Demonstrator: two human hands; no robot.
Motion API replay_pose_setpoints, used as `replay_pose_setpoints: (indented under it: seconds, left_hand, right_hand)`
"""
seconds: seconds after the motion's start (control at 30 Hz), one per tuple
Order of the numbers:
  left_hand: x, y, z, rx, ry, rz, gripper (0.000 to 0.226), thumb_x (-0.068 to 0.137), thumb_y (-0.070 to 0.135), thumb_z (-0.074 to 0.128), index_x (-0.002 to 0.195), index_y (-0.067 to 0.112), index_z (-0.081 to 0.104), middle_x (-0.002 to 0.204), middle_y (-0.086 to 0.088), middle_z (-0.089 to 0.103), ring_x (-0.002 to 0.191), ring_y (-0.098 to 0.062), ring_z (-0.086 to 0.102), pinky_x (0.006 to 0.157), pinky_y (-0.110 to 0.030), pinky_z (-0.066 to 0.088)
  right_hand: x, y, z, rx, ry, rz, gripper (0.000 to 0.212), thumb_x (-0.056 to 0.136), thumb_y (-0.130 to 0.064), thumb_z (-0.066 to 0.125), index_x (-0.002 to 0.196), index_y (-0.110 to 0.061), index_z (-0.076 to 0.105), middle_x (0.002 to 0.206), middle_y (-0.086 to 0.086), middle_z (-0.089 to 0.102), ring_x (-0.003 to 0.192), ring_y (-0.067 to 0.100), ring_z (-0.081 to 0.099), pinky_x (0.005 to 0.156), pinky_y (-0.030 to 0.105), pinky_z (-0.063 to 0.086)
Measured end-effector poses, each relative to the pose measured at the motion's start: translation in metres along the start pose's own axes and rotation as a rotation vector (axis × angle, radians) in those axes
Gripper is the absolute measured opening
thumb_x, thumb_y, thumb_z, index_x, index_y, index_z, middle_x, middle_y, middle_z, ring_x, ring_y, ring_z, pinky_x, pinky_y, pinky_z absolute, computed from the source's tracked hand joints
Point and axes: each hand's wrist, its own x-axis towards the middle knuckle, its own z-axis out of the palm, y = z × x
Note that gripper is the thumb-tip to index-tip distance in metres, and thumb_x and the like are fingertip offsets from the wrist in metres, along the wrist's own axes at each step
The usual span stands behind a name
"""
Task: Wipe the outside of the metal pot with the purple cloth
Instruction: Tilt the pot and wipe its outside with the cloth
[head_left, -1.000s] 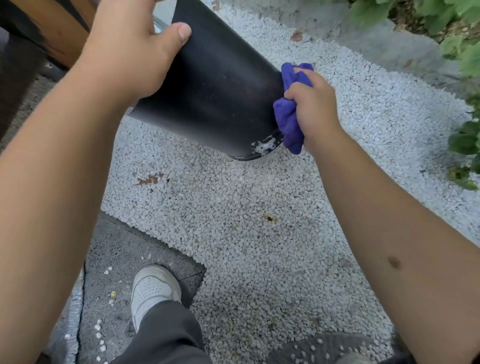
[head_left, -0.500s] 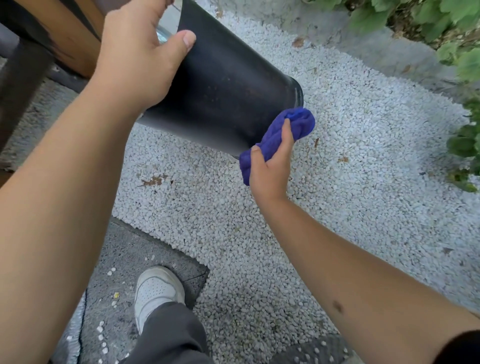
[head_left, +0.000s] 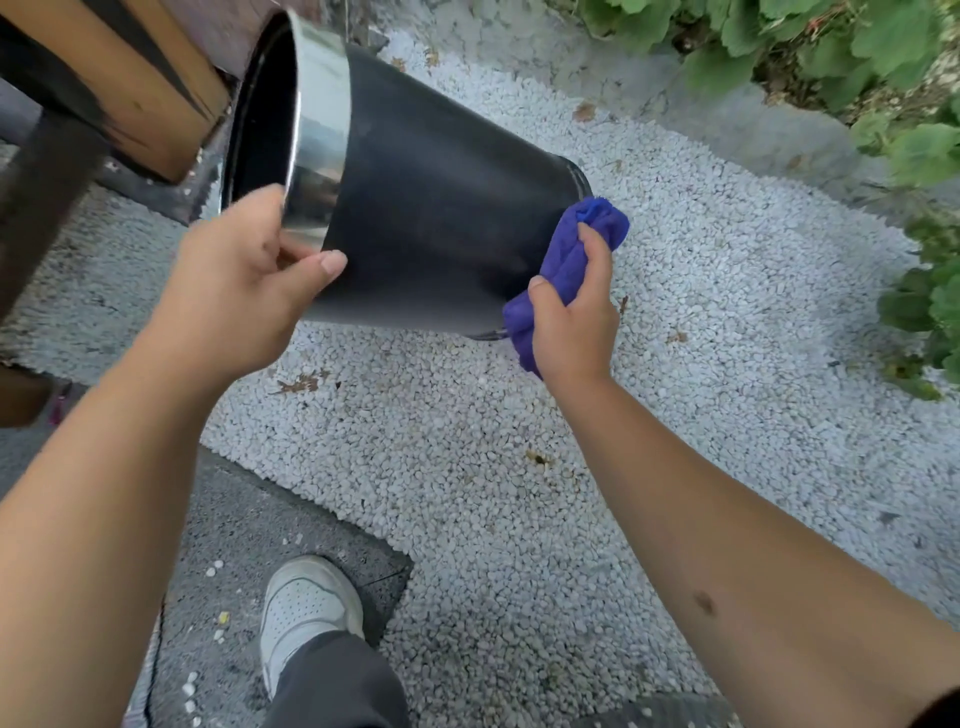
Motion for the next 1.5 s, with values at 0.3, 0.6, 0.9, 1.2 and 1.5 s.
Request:
replay_pose_setpoints:
  seconds: [0.3, 0.6, 0.9, 1.2, 1.5]
  left_hand:
    - [0.030, 0.022, -0.007, -0.034, -0.027, 0.193, 0.068, 0.094, 0.029, 0.062, 0.152, 0.024, 0.028, 0.133, 0.013, 0.056, 0.106, 0.024, 0.052, 0.087, 0.009, 0.030]
    - [0.045, 0.018, 0.009, 0.078, 0.060, 0.286, 0.075, 0.089, 0.034, 0.056, 0.154, 0.037, 0.020, 0.109, -0.008, 0.063, 0.093, -0.031, 0.061, 0.083, -0.026, 0.041]
    - [0.054, -0.011, -0.003, -0.096, 0.079, 0.277, 0.077, 0.089, 0.024, 0.060, 0.153, 0.025, 0.018, 0.126, 0.031, 0.053, 0.100, 0.009, 0.054, 0.087, -0.002, 0.035]
    - [0.022, -0.031, -0.005, -0.195, 0.003, 0.121, 0.065, 0.087, 0.016, 0.061, 0.136, 0.049, 0.034, 0.117, 0.029, 0.059, 0.096, 0.019, 0.057, 0.086, -0.010, 0.045]
    - [0.030, 0.010, -0.014, -0.004, 0.044, 0.128, 0.033, 0.088, 0.019, 0.063, 0.121, 0.025, 0.059, 0.095, 0.017, 0.063, 0.078, 0.018, 0.055, 0.067, 0.008, 0.030]
  right_hand:
    - [0.033, -0.010, -0.015, -0.083, -0.112, 0.029, 0.061, 0.079, -0.029, 0.052, 0.138, -0.040, 0.044, 0.117, -0.021, 0.049, 0.104, 0.004, 0.050, 0.089, 0.022, 0.033]
    - [0.015, -0.002, -0.003, 0.123, -0.118, 0.089, 0.067, 0.081, -0.018, 0.054, 0.144, -0.036, 0.041, 0.126, -0.024, 0.043, 0.108, -0.006, 0.045, 0.089, 0.011, 0.029]
    - [-0.044, 0.025, 0.029, 0.145, -0.303, 0.119, 0.078, 0.086, -0.007, 0.052, 0.146, -0.050, 0.026, 0.140, -0.022, 0.036, 0.115, -0.013, 0.045, 0.091, 0.003, 0.030]
    - [-0.044, 0.030, 0.026, 0.142, -0.348, 0.153, 0.079, 0.085, -0.003, 0.052, 0.145, -0.048, 0.030, 0.119, -0.043, 0.035, 0.096, -0.031, 0.047, 0.078, -0.004, 0.035]
    - [-0.014, 0.012, 0.011, 0.086, -0.234, 0.182, 0.070, 0.079, -0.009, 0.049, 0.139, -0.044, 0.044, 0.118, -0.032, 0.047, 0.093, -0.026, 0.048, 0.079, 0.001, 0.032]
